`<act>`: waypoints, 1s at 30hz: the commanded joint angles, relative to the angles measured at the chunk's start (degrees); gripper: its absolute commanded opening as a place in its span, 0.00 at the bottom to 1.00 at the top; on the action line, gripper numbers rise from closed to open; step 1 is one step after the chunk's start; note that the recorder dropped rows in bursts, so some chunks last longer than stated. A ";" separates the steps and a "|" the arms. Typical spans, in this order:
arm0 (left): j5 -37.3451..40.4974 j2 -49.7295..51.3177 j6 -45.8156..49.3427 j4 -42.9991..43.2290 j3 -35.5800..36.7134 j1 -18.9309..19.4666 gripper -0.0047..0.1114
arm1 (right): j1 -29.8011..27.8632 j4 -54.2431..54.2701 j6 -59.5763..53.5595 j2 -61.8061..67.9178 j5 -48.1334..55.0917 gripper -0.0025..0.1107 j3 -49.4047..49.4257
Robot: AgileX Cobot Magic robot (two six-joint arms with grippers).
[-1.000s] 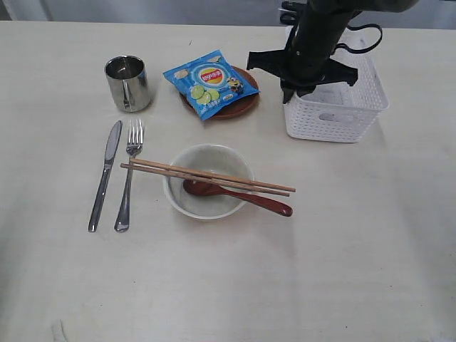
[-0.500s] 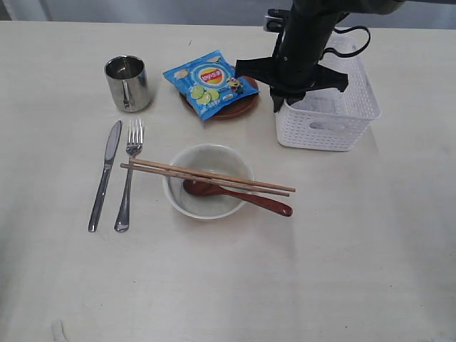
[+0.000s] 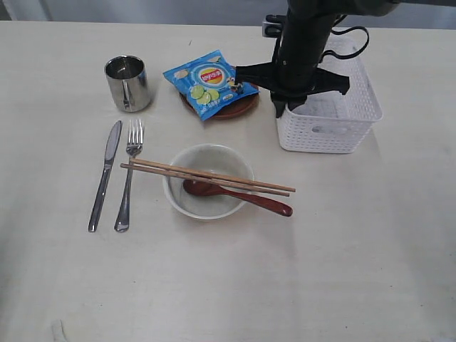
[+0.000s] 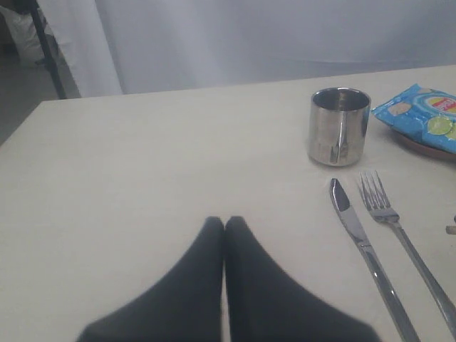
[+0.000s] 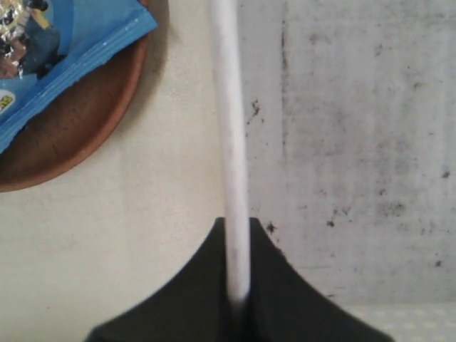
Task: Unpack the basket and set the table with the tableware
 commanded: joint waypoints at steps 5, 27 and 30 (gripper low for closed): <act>-0.03 -0.11 -0.13 -0.14 0.13 -0.29 0.04 | -0.07 0.94 1.28 0.15 0.44 0.02 0.27; -0.03 -0.11 -0.13 -0.14 0.13 -0.29 0.04 | 0.04 4.32 -11.74 0.15 2.06 0.25 0.27; -0.03 -0.11 -0.13 -0.14 0.13 -0.29 0.04 | 0.04 4.21 -12.69 0.15 2.96 0.24 0.27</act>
